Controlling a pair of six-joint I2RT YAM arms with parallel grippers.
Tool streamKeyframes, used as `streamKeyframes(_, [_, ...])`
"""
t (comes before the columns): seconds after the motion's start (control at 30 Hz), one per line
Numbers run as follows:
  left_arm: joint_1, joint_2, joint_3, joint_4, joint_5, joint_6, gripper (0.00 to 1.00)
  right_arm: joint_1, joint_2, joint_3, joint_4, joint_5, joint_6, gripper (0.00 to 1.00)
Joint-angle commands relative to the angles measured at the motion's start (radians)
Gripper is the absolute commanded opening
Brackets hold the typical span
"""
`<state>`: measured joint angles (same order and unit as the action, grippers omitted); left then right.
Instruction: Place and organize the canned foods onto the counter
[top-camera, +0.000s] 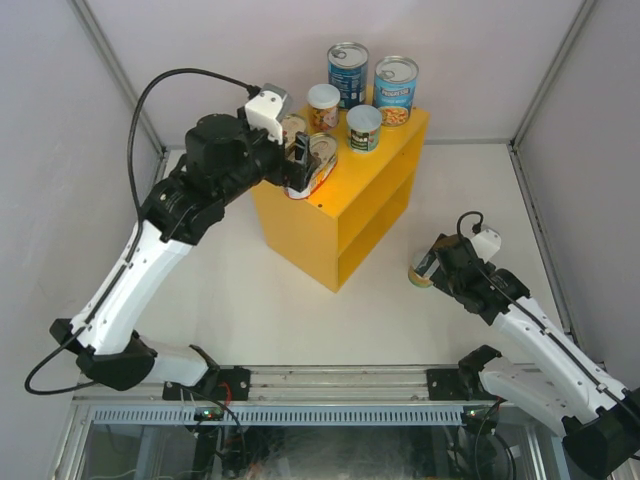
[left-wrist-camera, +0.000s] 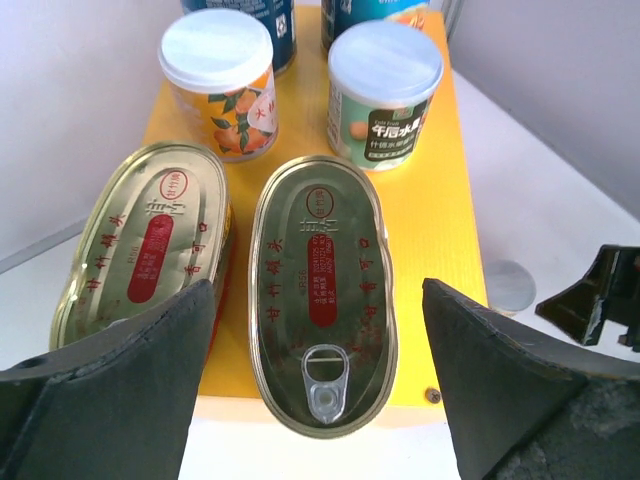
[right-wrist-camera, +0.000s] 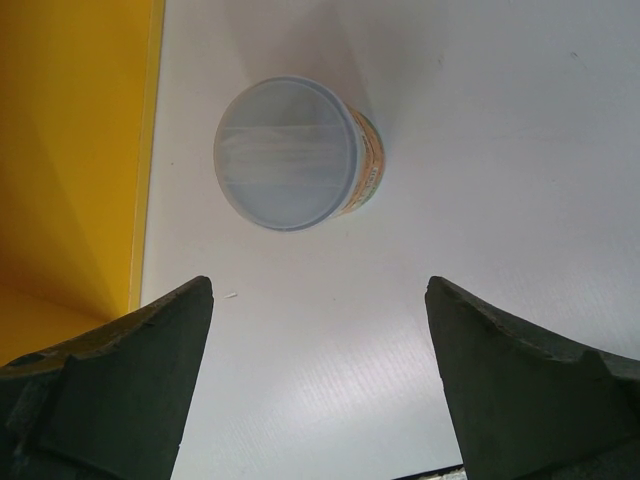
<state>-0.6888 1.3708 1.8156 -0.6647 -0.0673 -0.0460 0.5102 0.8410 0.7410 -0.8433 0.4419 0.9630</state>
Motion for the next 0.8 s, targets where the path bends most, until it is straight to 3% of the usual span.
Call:
streamKeyframes(0.0, [-0.004,-0.093,-0.012,0.079,0.004,-0.047,0.87,-0.007,0.016,0.030,0.000,0.018,-0.026,0.86])
streamKeyframes(0.43, [-0.148,-0.319,-0.188,0.106,-0.083,-0.080,0.85,-0.075,0.145,0.086,0.096,-0.020,-0.102,0.87])
streamKeyframes(0.77, [-0.206,-0.376,-0.251,0.079,-0.104,-0.092,0.83,-0.098,0.269,0.141,0.153,-0.053,-0.130,0.88])
